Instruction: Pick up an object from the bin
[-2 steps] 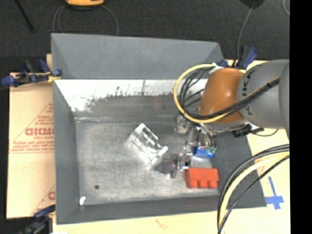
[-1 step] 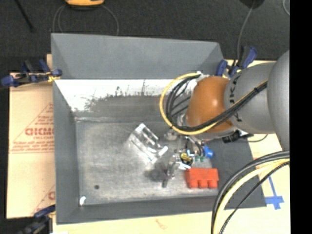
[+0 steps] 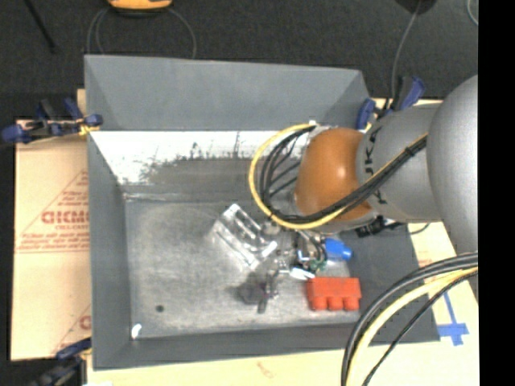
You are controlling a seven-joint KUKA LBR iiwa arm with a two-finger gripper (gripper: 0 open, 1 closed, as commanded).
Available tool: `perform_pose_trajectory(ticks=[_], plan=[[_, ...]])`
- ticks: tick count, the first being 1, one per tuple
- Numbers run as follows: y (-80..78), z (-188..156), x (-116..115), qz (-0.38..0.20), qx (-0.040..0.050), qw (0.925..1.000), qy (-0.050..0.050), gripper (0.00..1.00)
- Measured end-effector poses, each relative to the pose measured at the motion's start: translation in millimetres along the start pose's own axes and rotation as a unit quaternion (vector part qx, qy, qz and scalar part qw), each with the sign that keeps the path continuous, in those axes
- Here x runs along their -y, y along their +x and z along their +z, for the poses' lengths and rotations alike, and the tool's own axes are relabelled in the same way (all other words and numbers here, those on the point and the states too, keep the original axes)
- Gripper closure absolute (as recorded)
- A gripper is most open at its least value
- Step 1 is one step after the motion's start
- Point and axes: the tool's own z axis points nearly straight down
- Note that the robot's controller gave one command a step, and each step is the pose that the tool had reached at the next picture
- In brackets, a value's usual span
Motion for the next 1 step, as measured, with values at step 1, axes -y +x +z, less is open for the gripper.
perform_pose_trajectory(ticks=[1], plan=[[-1.5,-2.6,-1.3,0.0,0.0015,1.0,-0.002,1.0]])
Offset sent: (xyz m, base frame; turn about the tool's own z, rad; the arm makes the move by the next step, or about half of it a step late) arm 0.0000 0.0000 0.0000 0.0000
